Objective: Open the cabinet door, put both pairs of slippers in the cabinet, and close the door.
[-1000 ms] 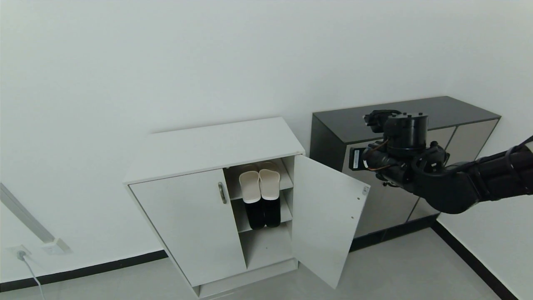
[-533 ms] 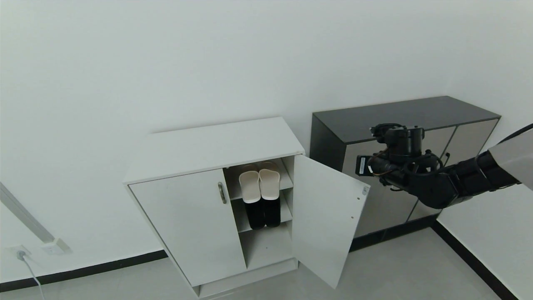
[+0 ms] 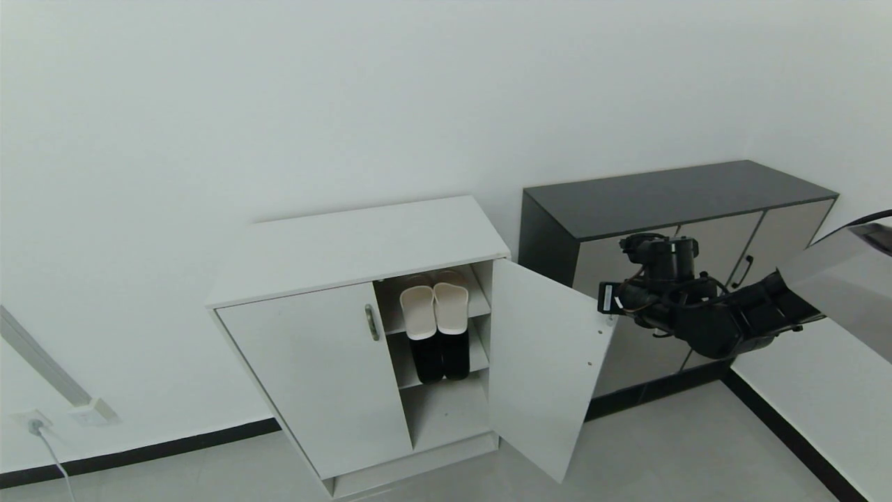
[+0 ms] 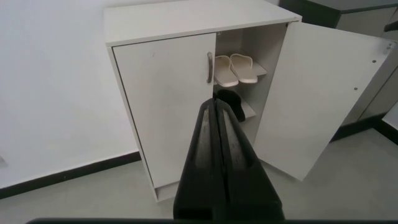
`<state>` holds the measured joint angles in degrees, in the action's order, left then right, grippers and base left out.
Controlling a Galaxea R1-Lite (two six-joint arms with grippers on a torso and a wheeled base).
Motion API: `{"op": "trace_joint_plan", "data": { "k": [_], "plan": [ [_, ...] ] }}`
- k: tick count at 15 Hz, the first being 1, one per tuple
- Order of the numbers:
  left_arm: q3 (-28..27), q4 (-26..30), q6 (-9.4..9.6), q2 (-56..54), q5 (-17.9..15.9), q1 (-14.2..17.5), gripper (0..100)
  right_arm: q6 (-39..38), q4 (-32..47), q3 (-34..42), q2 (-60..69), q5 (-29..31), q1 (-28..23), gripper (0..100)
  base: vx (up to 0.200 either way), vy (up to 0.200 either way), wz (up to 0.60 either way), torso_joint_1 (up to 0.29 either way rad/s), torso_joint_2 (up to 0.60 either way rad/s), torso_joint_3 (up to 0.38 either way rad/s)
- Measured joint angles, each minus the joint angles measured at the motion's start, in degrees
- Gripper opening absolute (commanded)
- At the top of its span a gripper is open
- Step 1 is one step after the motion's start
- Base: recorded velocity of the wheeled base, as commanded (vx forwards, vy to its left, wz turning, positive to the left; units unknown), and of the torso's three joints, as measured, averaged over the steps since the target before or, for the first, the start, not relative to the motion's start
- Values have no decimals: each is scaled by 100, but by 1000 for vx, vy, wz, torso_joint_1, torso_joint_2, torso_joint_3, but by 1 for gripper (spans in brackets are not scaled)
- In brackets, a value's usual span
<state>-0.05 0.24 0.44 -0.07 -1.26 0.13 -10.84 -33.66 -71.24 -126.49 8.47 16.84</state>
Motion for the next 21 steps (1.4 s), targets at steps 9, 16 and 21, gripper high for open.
{"op": "trace_joint_plan", "data": {
  "k": [9,16,21],
  "plan": [
    [-2,2,0,0,2,5,0,-16,51,21,-127,-46,-20,0,0,0,0,0,0,0],
    [-2,2,0,0,2,0,0,-16,65,41,-143,-46,116,0,0,0,0,0,0,0],
    [-2,-2,0,0,4,2,0,-16,33,228,-66,-49,312,0,0,0,0,0,0,0]
  ]
}}
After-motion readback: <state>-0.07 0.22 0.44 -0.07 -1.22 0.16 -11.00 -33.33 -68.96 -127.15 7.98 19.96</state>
